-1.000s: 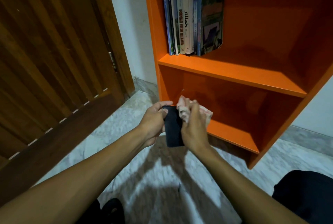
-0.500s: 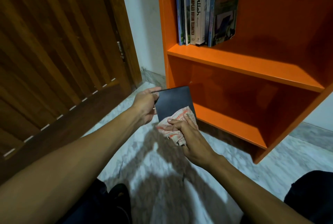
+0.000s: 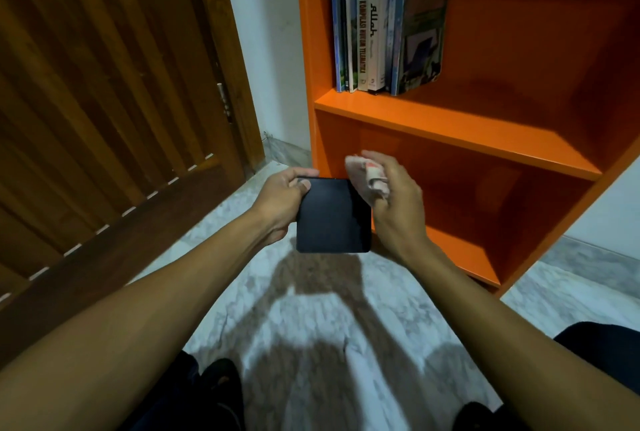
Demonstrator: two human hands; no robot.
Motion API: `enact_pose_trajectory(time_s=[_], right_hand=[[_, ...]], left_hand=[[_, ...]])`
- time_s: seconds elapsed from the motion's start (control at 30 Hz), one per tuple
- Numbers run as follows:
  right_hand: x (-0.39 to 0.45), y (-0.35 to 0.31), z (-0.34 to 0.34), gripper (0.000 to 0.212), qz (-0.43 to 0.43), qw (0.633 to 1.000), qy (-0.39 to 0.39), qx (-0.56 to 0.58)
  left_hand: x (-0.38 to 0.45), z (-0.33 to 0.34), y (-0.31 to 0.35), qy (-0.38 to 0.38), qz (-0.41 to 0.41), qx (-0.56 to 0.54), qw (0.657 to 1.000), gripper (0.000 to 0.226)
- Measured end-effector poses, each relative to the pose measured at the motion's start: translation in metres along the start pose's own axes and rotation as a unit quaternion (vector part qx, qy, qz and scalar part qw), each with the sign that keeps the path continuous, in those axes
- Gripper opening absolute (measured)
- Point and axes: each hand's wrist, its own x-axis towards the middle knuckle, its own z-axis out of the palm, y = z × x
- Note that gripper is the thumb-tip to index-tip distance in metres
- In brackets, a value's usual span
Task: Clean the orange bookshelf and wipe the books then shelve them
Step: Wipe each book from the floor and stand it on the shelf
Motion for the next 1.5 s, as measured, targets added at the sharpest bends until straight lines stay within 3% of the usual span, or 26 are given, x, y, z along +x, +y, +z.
enact_pose_trajectory(time_s=[0.13, 0.3, 0.4, 0.5, 0.57, 0.63, 0.77, 0.9, 1.0, 1.2, 1.23, 1.3, 1.4, 1.5], right_hand=[[-0.012, 0.016, 0.018, 0.072, -0.074, 0.988, -0.109, -0.085], [-0.065, 0.045, 0.030, 0.056, -0.083, 0.978, -0.188, -0.043], [-0.086, 0.059, 0.037, 0.048, -0.067, 0.976, -0.203, -0.033], [-0.109, 0.074, 0.044, 0.036, 0.077, 0.969, -0.234, 0.015], [-0.134, 0.094, 0.051, 0.015, 0.206, 0.944, -0.256, 0.037], [-0.163, 0.122, 0.059, 0.008, 0.291, 0.914, -0.280, -0.016], [-0.212, 0.159, 0.072, 0.031, 0.408, 0.818, -0.382, -0.137], [-0.247, 0.168, 0.086, 0.046, 0.377, 0.807, -0.390, -0.236], [-0.268, 0.173, 0.101, 0.066, 0.378, 0.757, -0.482, -0.229], [-0.260, 0.177, 0.107, 0.060, 0.384, 0.720, -0.538, -0.212], [-0.246, 0.175, 0.101, 0.051, 0.394, 0.718, -0.542, -0.188], [-0.213, 0.170, 0.086, 0.020, 0.439, 0.752, -0.477, -0.121], [-0.146, 0.157, 0.051, 0.029, 0.478, 0.808, -0.338, -0.065], [-0.066, 0.126, 0.004, 0.033, 0.452, 0.842, -0.295, -0.023]], left_hand=[[0.003, -0.001, 0.005, 0.023, 0.007, -0.031, 0.999, 0.027], [0.014, -0.018, 0.005, 0.089, -0.005, -0.030, 0.996, 0.028], [0.019, -0.024, 0.000, 0.106, 0.022, 0.028, 0.994, 0.027], [0.023, -0.031, -0.003, 0.113, 0.069, 0.114, 0.985, 0.025], [0.023, -0.030, -0.001, 0.104, 0.083, 0.122, 0.983, 0.026], [0.021, -0.026, 0.003, 0.091, 0.094, 0.108, 0.985, 0.025], [0.017, -0.017, 0.009, 0.057, 0.117, 0.094, 0.987, 0.022], [0.014, -0.009, 0.008, 0.009, 0.124, 0.116, 0.985, 0.024], [0.015, -0.006, 0.006, -0.021, 0.122, 0.140, 0.982, 0.024], [0.023, -0.006, 0.002, -0.037, 0.132, 0.160, 0.977, 0.023], [0.025, -0.005, 0.001, -0.041, 0.135, 0.167, 0.976, 0.023], [0.027, -0.003, 0.002, -0.045, 0.149, 0.188, 0.970, 0.022], [0.026, 0.002, 0.006, -0.058, 0.193, 0.236, 0.951, 0.022], [0.019, 0.007, 0.014, -0.069, 0.251, 0.306, 0.916, 0.021]])
